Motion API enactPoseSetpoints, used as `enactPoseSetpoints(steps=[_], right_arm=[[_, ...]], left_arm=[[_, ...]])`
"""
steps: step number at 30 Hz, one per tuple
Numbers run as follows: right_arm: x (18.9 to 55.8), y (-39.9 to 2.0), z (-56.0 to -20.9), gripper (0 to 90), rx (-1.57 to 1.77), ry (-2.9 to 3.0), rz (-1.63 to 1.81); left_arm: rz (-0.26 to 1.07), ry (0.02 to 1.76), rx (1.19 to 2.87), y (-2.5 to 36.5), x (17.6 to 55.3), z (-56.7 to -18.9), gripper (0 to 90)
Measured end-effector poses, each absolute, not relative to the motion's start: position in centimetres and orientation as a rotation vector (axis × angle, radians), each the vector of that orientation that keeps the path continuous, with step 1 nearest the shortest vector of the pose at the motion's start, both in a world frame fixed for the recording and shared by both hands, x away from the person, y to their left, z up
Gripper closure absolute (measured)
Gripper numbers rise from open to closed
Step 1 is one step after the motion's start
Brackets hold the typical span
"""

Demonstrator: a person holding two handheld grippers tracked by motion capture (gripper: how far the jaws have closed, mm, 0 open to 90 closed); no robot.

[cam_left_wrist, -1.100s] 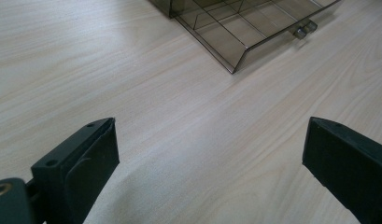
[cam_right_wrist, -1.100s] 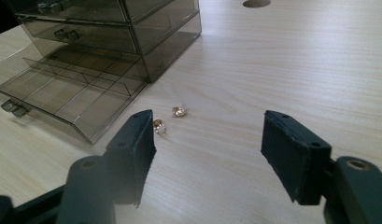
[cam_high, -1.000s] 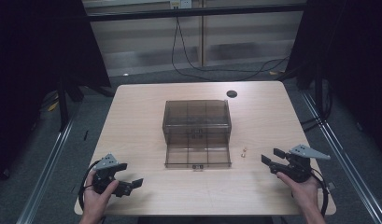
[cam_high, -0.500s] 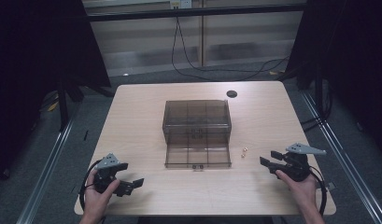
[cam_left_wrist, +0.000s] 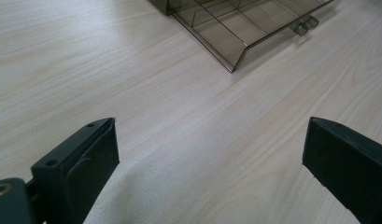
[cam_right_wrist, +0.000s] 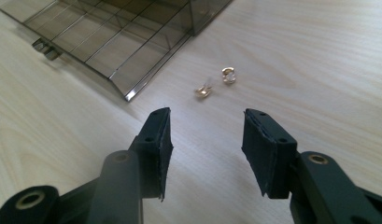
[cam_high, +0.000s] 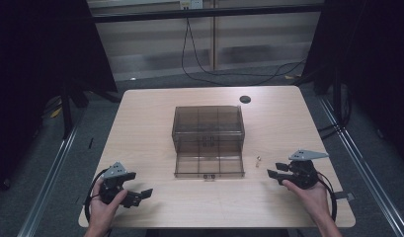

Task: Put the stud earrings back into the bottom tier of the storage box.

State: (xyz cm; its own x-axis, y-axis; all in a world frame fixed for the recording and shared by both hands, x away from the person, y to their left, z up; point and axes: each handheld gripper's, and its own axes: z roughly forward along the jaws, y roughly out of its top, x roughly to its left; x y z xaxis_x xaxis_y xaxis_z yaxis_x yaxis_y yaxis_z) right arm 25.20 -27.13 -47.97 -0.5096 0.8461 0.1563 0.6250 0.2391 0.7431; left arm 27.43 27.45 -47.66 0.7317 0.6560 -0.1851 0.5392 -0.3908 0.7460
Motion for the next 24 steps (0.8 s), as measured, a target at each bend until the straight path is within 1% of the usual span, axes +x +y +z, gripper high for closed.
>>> enactPoseSetpoints(steps=[6,15,22,24], right_arm=[[26.0,-26.3,-47.4,56.0,1.355,2.346,1.050],[27.3,-25.6,-46.7,65.0,1.291,2.528,0.896],[28.4,-24.9,-46.4,69.4,1.266,2.621,0.805],[29.3,-24.5,-46.4,71.8,1.231,2.665,0.756]], left_arm=[[0.174,0.896,2.092,27.4,27.4,-47.7,3.6],[0.175,0.900,2.085,27.5,27.3,-47.7,3.7],[0.174,0.897,2.091,27.5,27.3,-47.7,3.7],[0.177,0.898,2.090,27.5,27.3,-47.7,3.7]])
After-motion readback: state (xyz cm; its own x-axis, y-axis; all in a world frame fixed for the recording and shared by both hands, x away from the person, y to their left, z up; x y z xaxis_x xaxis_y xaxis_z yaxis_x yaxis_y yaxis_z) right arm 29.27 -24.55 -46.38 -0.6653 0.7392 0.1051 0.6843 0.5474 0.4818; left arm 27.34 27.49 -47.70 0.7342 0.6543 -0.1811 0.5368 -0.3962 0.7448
